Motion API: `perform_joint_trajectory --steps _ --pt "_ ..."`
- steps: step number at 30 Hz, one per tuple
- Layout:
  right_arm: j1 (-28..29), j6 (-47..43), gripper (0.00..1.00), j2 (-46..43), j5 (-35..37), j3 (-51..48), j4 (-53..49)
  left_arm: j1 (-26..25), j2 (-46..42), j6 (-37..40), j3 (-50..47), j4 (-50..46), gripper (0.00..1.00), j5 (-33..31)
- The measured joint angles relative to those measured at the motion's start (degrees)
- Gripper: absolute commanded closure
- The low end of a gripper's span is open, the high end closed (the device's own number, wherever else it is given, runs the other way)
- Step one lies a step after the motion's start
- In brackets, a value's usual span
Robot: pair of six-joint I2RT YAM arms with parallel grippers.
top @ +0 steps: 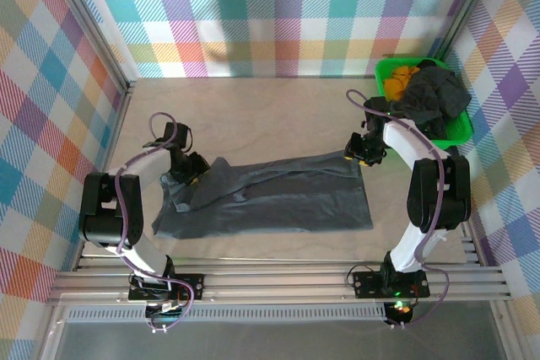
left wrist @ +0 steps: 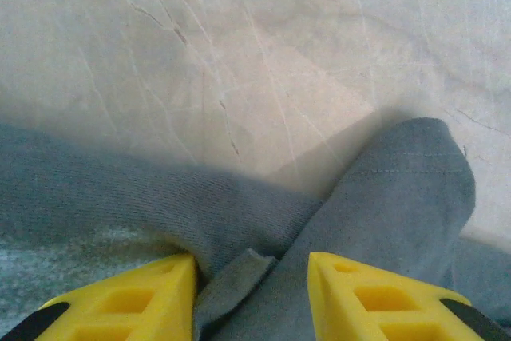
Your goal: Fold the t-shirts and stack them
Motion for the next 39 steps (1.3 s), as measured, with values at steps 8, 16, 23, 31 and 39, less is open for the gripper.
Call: perform_joint_trajectory --steps 8,16,23,31,39 --pt "0.0 0.0 0.61 0.1 0.0 0.0 0.0 -0.1 -2.6 0.2 -1.1 -0.4 0.66 1.4" --pt "0.4 0.0 0.61 0.3 0.0 0.0 0.0 -0.1 -3.4 0.4 -1.1 -0.4 0.80 1.5" --pt "0.4 0.0 0.61 0.3 0.0 0.0 0.0 -0.1 -1.5 2.1 -0.7 -1.6 0.80 0.1" --pt "0.4 0.0 0.61 0.3 0.0 0.0 0.0 -0.1 -0.5 4.2 0.4 -1.9 0.59 -0.9" --pt "0.4 0.0 0.61 0.3 0.0 0.0 0.0 -0.1 -0.5 5.5 0.7 -2.3 0.66 -0.9"
